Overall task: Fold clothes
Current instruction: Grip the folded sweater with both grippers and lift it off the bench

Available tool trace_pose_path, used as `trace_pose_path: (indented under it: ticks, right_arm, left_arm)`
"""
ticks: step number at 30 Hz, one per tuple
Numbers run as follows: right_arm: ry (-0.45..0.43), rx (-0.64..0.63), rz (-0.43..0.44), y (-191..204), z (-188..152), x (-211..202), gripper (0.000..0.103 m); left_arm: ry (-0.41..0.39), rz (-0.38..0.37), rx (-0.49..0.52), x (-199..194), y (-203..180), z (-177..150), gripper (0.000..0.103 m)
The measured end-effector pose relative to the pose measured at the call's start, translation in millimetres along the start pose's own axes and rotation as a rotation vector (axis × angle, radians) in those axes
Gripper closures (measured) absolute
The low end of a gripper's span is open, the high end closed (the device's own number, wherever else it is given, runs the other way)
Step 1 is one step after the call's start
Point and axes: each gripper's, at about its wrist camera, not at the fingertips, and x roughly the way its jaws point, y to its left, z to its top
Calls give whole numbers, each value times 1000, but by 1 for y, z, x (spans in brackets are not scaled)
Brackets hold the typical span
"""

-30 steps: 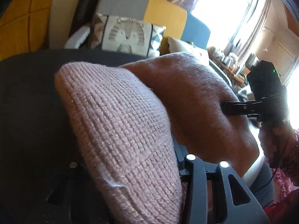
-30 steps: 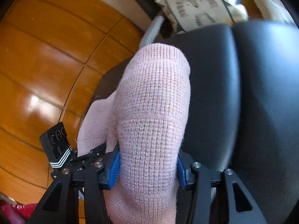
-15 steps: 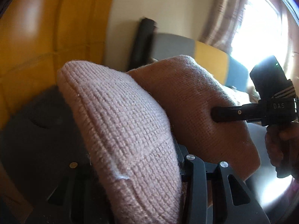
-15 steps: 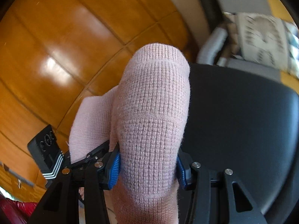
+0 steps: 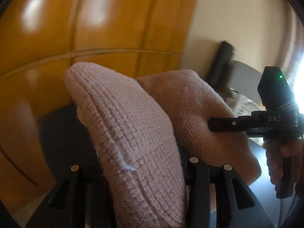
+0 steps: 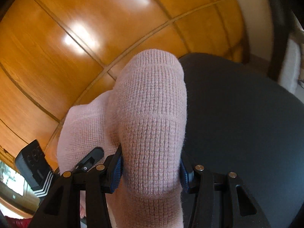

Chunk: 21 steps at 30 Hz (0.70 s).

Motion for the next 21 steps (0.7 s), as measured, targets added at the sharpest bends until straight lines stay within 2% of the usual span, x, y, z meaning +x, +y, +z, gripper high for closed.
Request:
trace_pose_path:
  ticks: [6, 10, 14, 15, 17, 21]
  right_arm:
    - [87, -75, -9, 29, 48, 107, 54]
    - [104, -118, -13, 43, 74, 161, 54]
    - [94, -142, -25, 50, 101, 196, 54]
    - [94, -155, -38, 61, 85, 195, 54]
    - [82, -151, -56, 66, 82, 204, 54]
    - [62, -97, -85, 32, 82, 216, 52]
  left_arm:
    - [-1, 125, -168, 44, 70, -2, 62]
    - [-50, 214, -175, 61, 95, 5, 62]
    - [-67, 246, -195, 78, 109, 18, 62]
    - [-65, 251, -202, 82, 113, 21, 62]
    - [-54, 267, -202, 83, 122, 20, 62]
    - [-12, 265, -217, 87, 142, 10, 61]
